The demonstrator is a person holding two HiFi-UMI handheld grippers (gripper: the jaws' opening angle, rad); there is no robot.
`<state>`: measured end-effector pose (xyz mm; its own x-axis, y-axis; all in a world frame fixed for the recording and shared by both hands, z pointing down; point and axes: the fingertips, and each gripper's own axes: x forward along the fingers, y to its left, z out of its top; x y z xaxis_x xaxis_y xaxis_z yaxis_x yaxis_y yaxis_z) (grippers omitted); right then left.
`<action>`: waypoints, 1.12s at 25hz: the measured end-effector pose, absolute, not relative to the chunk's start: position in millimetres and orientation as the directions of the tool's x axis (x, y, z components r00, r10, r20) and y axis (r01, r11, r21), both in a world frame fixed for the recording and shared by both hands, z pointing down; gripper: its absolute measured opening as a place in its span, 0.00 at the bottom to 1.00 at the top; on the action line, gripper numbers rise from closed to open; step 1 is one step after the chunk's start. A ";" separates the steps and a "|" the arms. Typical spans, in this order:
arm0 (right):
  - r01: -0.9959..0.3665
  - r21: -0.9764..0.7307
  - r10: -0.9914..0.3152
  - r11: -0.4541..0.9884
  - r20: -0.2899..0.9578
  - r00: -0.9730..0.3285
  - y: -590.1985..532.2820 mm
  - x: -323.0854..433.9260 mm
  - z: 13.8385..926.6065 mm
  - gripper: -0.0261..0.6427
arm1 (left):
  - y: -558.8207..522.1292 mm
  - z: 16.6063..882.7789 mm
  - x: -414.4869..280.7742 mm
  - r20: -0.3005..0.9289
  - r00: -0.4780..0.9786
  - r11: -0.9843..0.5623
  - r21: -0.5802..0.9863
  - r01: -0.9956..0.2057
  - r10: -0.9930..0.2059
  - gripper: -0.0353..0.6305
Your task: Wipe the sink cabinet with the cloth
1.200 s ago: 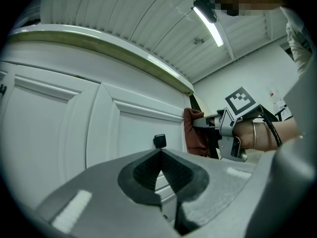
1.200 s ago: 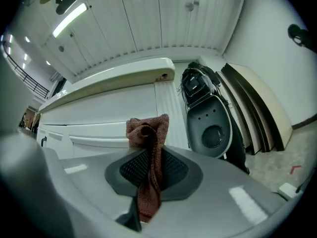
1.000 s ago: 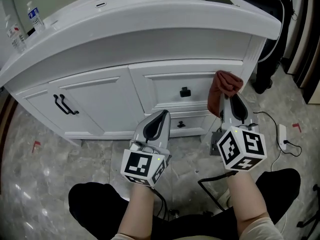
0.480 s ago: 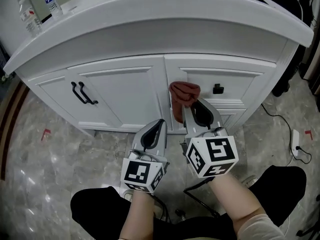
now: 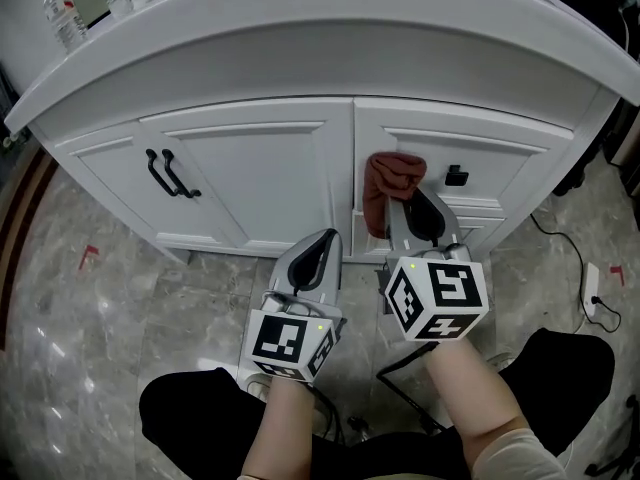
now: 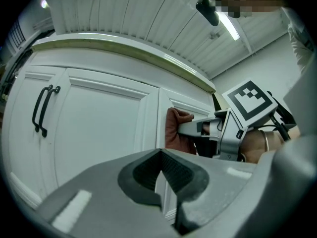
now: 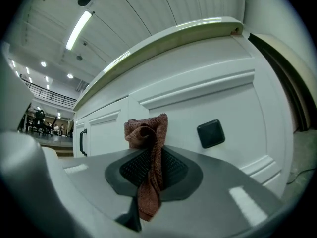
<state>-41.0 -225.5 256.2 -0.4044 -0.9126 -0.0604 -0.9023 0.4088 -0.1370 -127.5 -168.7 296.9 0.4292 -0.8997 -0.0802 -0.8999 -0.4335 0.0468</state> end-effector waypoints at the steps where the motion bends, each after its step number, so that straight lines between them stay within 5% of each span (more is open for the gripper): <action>1: -0.908 -0.148 -0.920 0.392 -0.054 -0.389 -227.4 -33.6 257.7 0.15 | -169.7 297.0 -125.0 -0.082 0.432 -0.436 0.050 -0.898 -0.898 0.05; 18: -0.911 -0.231 -0.937 0.341 -0.002 -0.350 -225.2 14.0 270.1 0.16 | -182.6 307.7 -80.0 -0.083 0.479 -0.484 0.065 -0.872 -0.874 0.05; 28: -0.949 -0.173 -0.964 0.265 -0.078 -0.255 -210.9 59.2 253.1 0.16 | -186.9 315.2 -69.3 -0.067 0.491 -0.494 0.067 -0.867 -0.869 0.05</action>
<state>59.2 -210.9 253.1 -0.2549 -0.9638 -0.0785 -0.9485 0.2650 -0.1733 -69.3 -186.9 315.2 0.4906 -0.8688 -0.0669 -0.8666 -0.4945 0.0670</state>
